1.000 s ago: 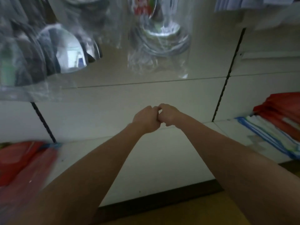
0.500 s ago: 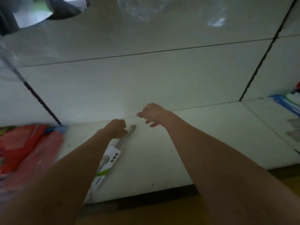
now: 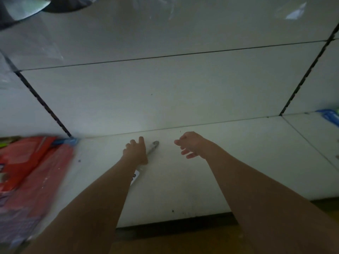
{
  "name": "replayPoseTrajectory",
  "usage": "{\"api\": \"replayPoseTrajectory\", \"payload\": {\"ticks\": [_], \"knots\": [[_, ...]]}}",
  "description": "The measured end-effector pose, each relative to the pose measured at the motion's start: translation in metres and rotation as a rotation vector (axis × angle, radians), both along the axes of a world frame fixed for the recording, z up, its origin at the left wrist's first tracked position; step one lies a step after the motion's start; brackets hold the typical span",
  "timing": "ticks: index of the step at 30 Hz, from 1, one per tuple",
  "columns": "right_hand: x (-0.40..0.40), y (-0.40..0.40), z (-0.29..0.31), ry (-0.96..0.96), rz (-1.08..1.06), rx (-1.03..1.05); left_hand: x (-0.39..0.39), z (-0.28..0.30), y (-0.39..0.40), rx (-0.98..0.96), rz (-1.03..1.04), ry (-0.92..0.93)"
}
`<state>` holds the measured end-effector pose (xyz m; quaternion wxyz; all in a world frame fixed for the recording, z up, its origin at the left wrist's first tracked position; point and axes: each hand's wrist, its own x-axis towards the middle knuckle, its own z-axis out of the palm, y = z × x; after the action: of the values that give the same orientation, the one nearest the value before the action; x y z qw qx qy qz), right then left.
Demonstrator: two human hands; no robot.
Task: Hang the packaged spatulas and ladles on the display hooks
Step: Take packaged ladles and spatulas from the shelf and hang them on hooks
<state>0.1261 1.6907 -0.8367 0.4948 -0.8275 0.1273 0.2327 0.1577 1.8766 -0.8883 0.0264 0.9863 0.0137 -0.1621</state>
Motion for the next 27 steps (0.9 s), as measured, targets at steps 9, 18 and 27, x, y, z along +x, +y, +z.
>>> {"api": "replayPoseTrajectory", "payload": {"ticks": [9, 18, 27], "knots": [[-0.009, -0.015, 0.001, -0.001, -0.059, 0.016, 0.002, 0.017, -0.024, -0.109, -0.022, -0.110], [-0.005, -0.021, 0.013, -0.080, -0.299, 0.266, -0.003, 0.050, -0.101, -0.681, -0.074, -0.134], [0.005, -0.053, 0.024, -0.377, -0.526, -0.043, -0.015, 0.083, -0.148, -1.185, -0.055, -0.043]]}}
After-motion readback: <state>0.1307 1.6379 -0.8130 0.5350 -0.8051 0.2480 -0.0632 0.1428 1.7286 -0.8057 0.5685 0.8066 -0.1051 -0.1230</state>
